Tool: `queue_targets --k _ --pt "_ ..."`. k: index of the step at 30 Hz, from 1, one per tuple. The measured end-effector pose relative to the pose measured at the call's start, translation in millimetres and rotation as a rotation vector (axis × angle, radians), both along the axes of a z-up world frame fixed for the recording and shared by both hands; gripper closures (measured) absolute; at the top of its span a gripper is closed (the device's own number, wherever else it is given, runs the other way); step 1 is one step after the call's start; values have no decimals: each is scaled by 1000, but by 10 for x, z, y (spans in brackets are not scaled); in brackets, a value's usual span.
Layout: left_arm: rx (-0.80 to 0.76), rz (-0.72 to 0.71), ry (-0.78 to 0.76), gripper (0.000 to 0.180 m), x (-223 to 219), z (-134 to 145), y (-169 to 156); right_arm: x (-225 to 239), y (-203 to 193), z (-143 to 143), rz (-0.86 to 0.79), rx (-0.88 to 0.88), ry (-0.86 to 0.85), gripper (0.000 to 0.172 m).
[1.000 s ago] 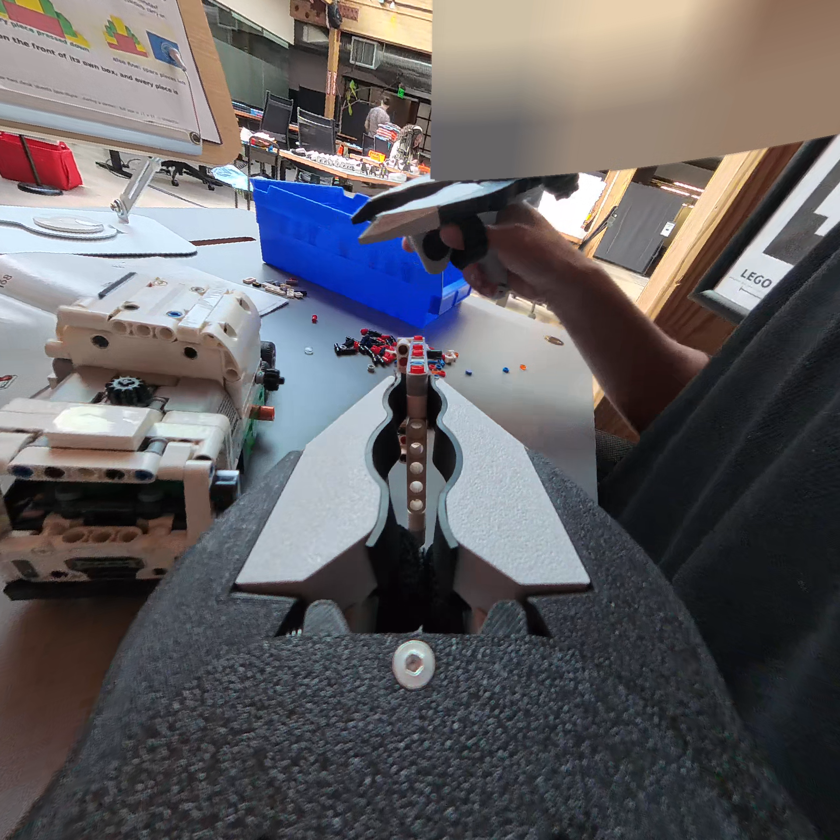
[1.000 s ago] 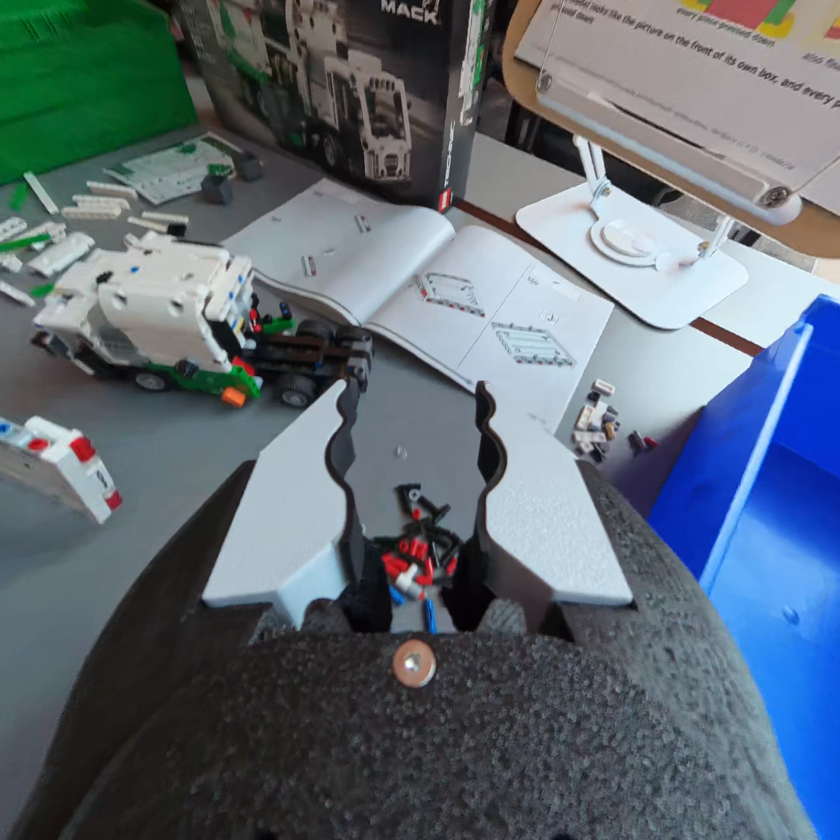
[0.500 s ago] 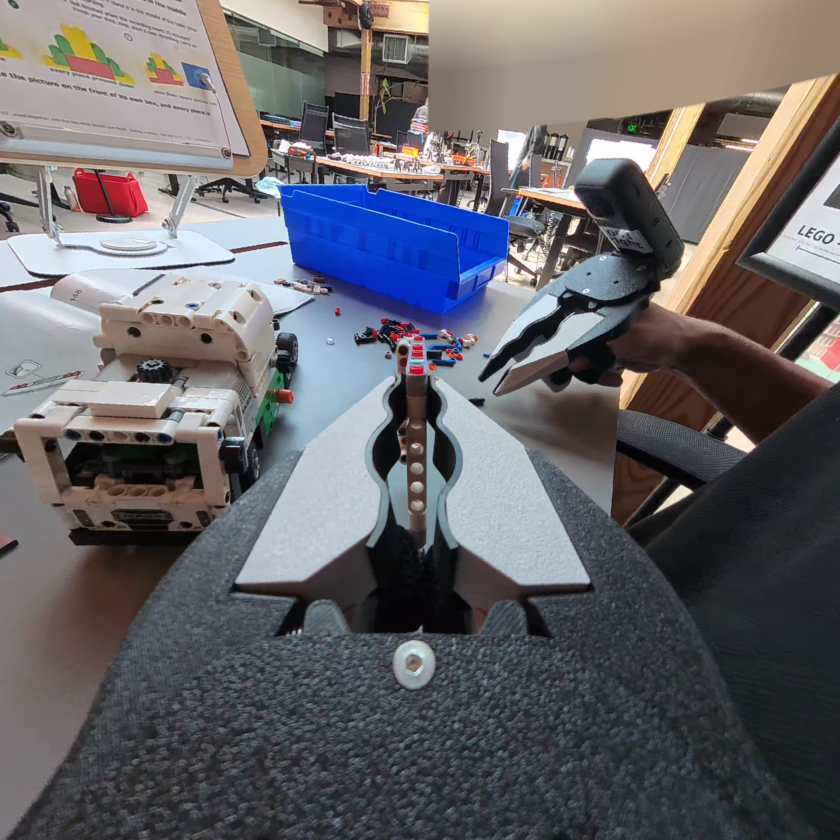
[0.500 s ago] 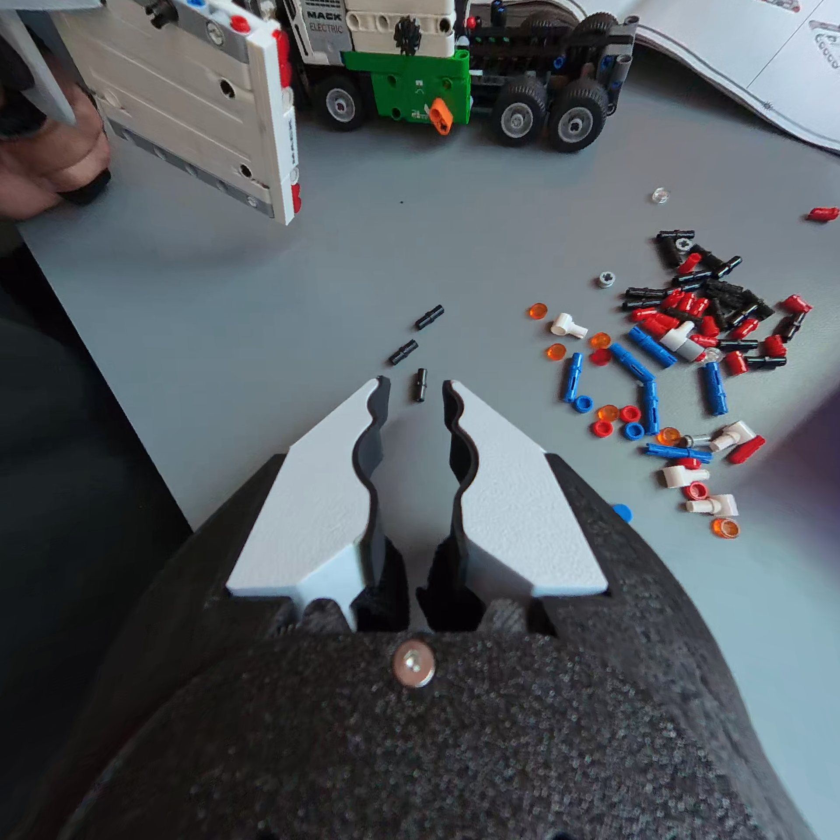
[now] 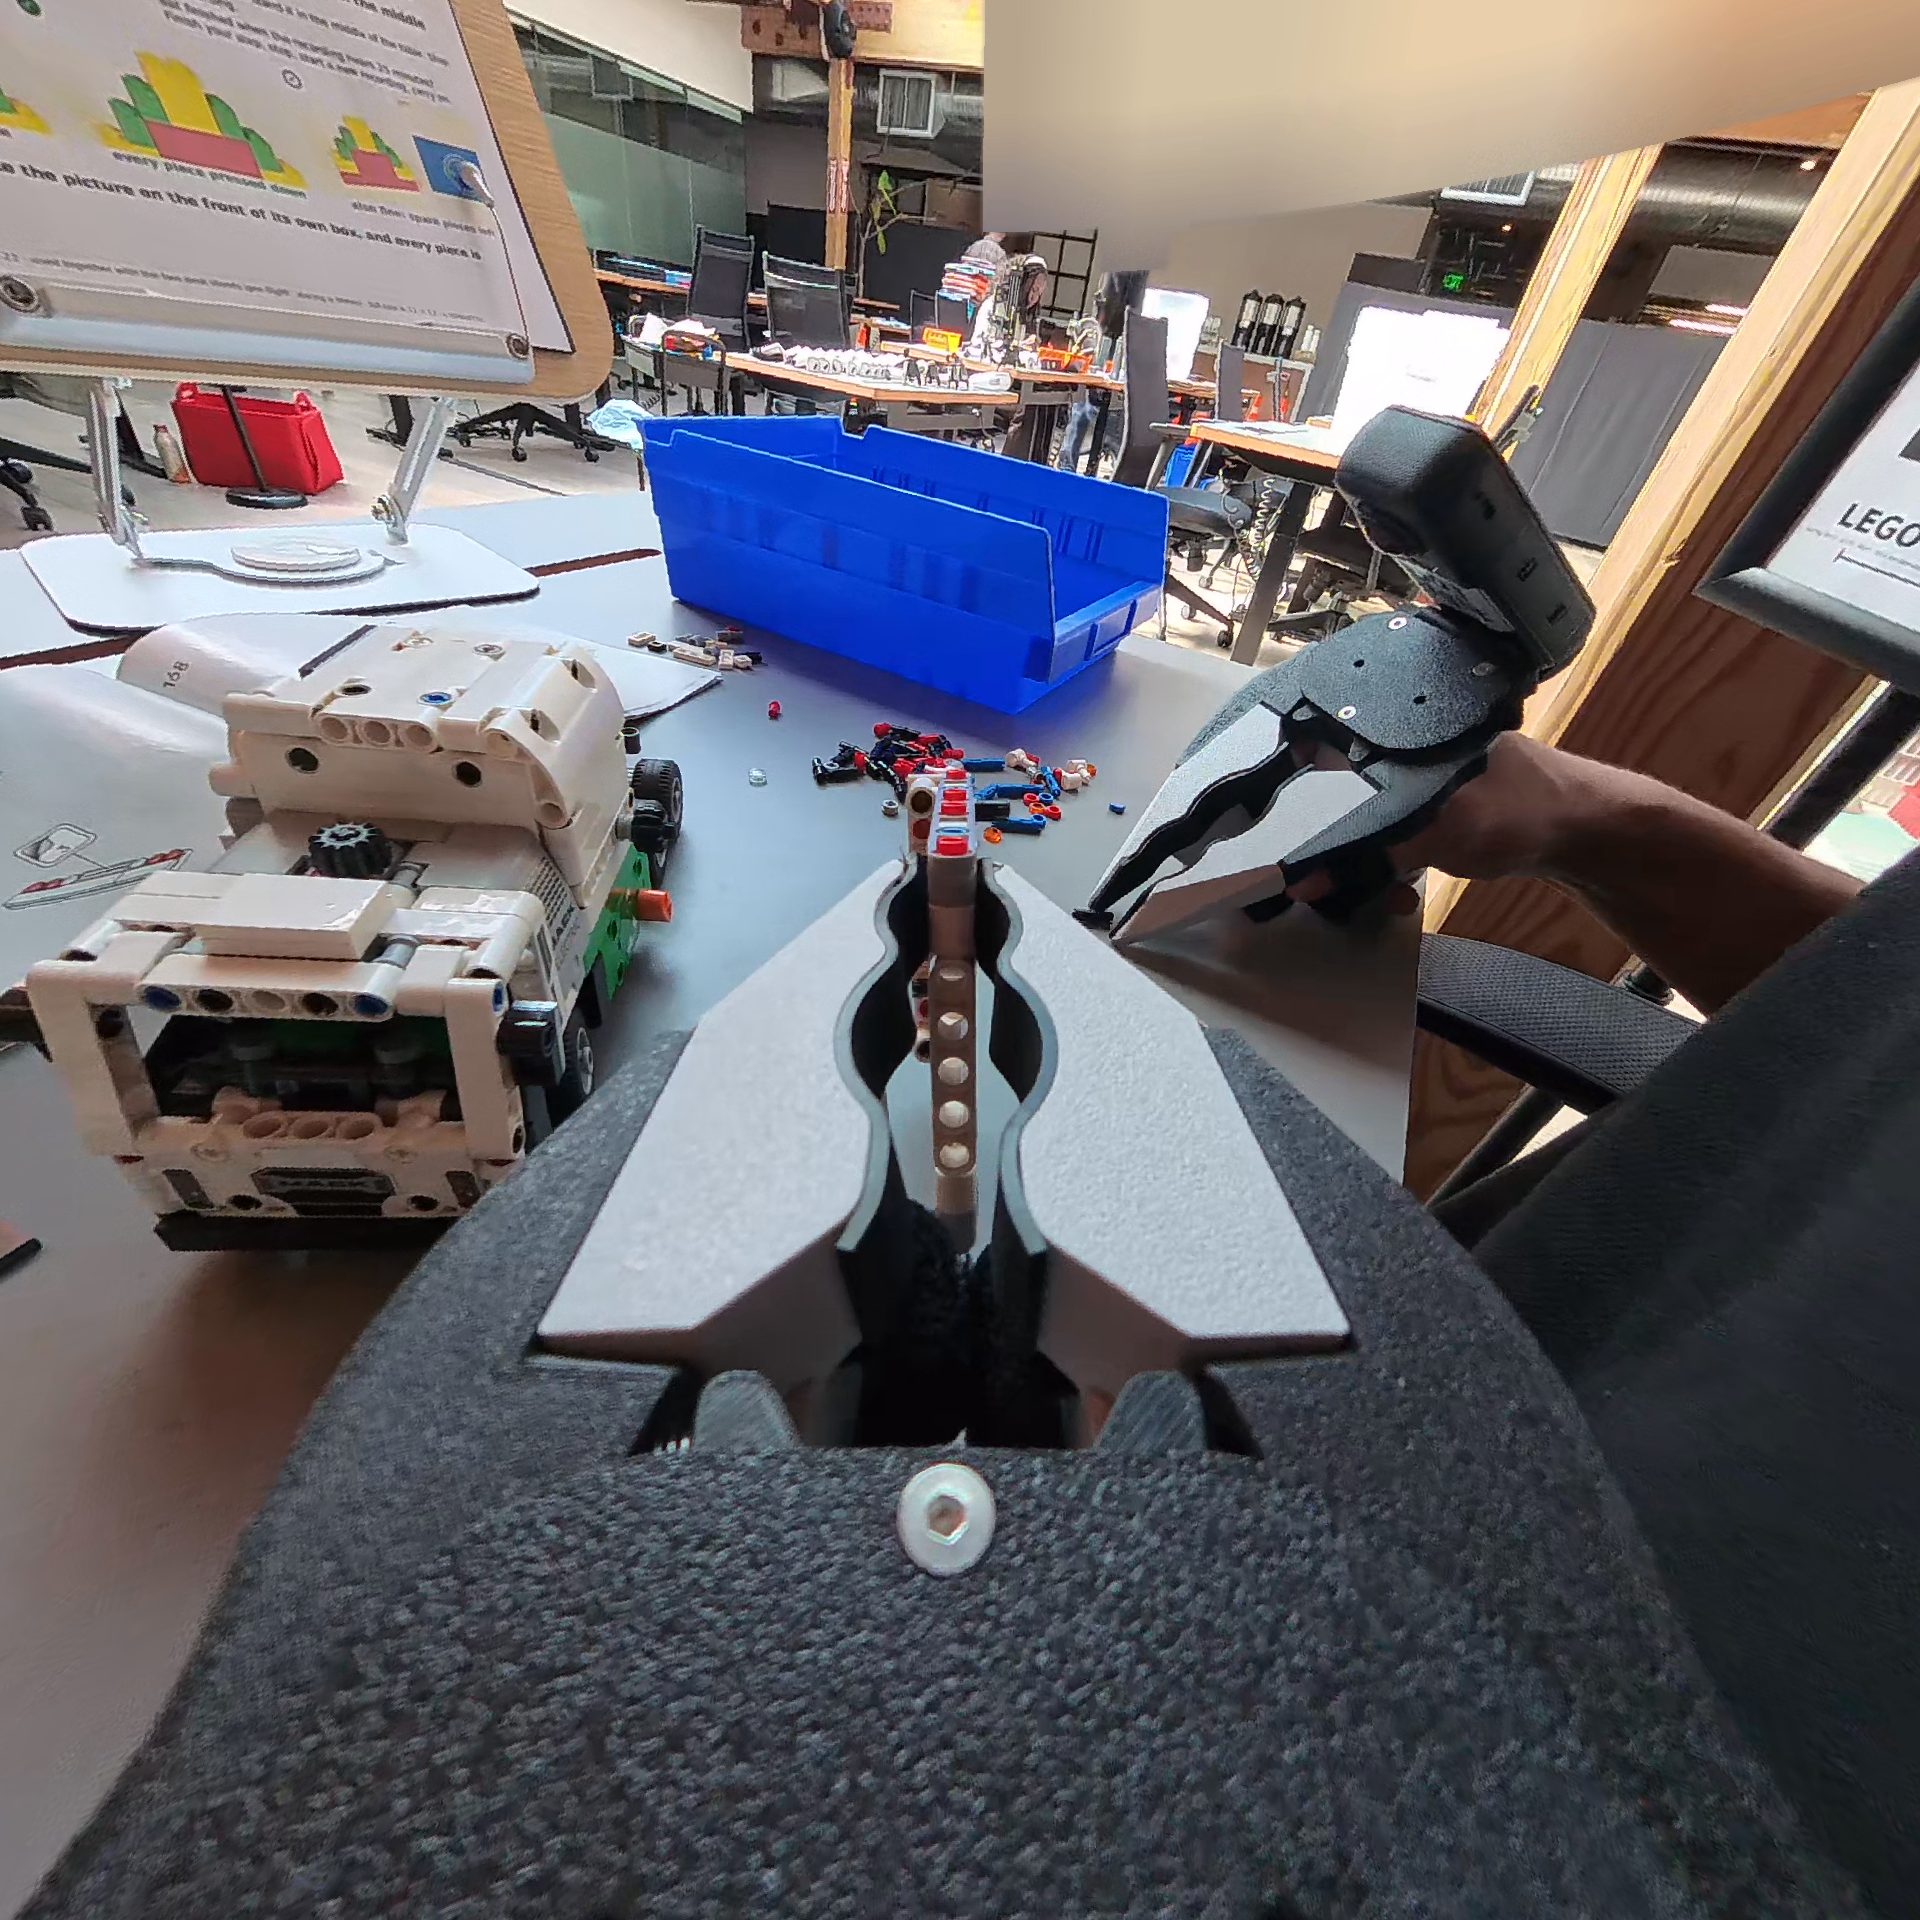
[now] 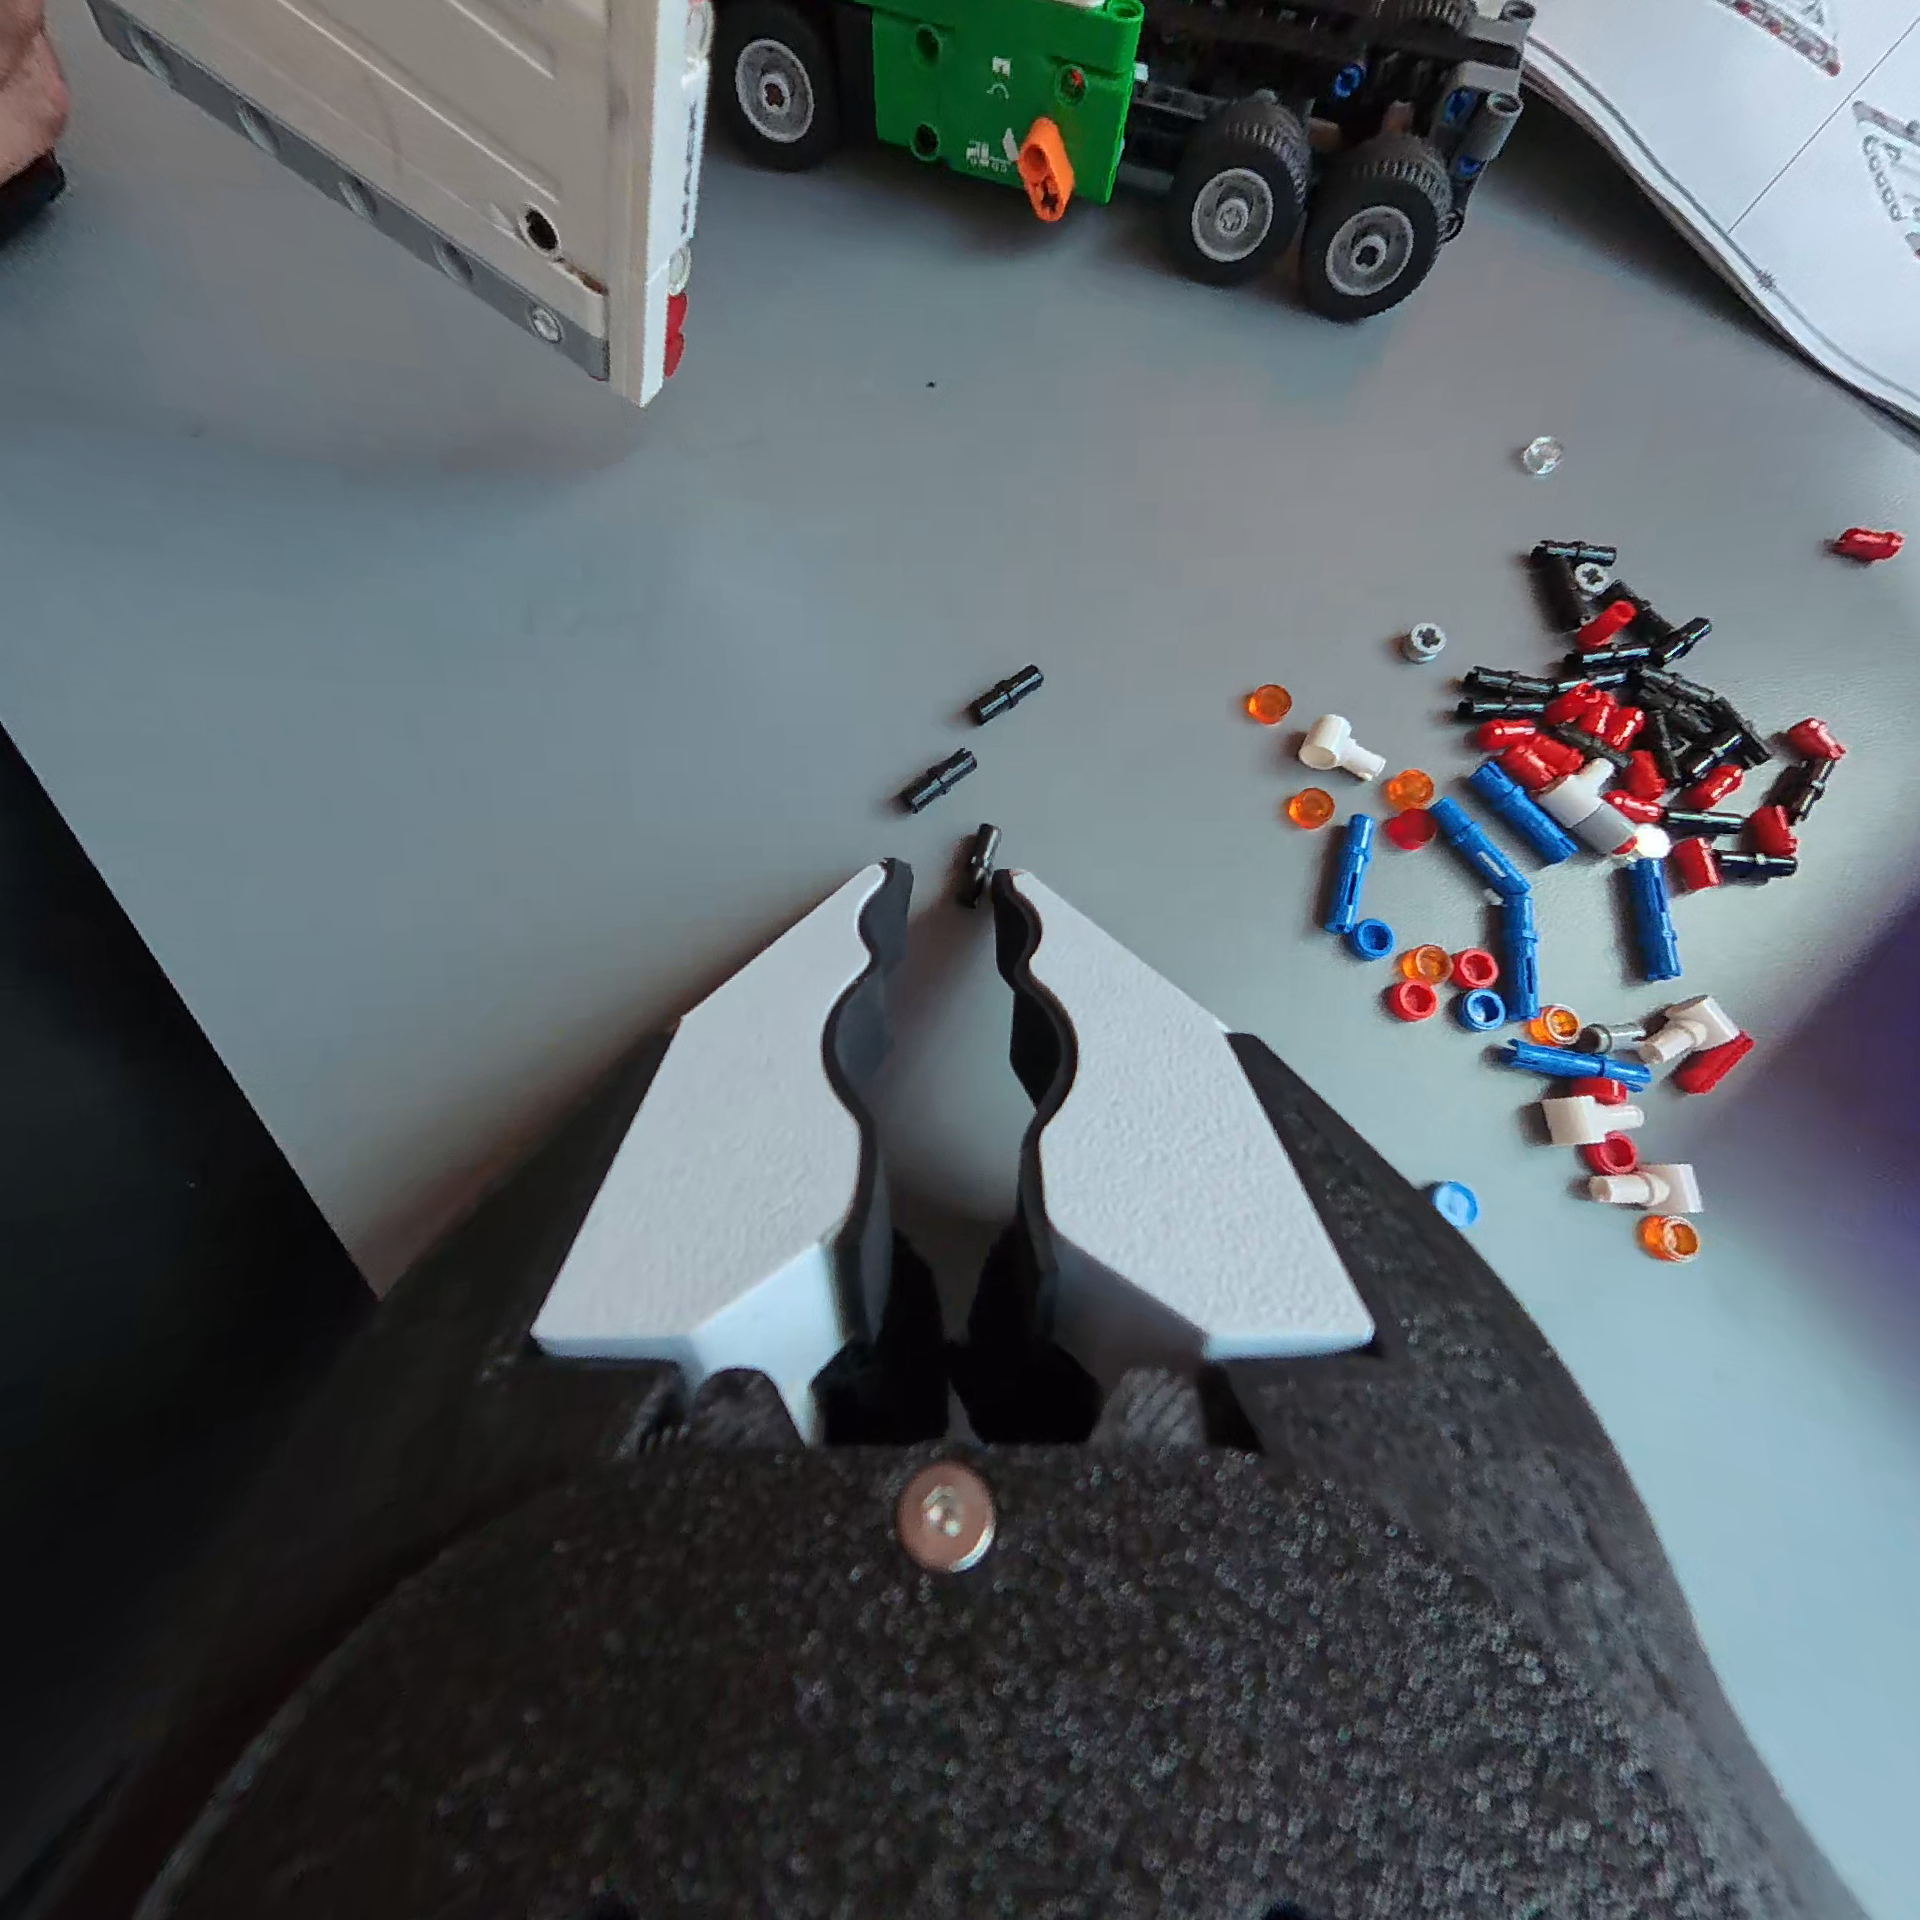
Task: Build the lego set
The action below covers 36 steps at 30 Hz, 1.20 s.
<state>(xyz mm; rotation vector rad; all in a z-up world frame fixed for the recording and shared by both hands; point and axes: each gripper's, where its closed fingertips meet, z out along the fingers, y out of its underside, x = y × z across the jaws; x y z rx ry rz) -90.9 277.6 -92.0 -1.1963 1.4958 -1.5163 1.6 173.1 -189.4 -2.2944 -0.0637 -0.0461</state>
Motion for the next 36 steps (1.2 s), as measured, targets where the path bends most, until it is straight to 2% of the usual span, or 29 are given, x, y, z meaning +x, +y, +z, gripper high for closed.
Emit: queue_targets --k 6,8,16,21,26,29,32,36 --pt "4 -10 3 174 21 -7 -21 -14 6 -3 4 -1 -3 159" --pt "0 -15 0 174 30 -2 -28 8 6 -4 -6 -2 -5 168" --pt "-18 -41 39 174 259 -45 -90 113 73 28 -4 7 14 170" --pt "15 -40 20 174 420 -32 -111 285 231 304 -11 121 66 171" --pt "23 -21 38 174 579 -60 -100 368 454 582 -12 291 248 172" --pt "24 -5 44 174 637 -68 -80 426 536 564 -24 313 292 172" --pt "35 6 33 174 613 -55 -76 490 537 439 -51 253 264 172" --pt "79 43 37 174 403 -75 7 323 542 454 19 252 260 172"
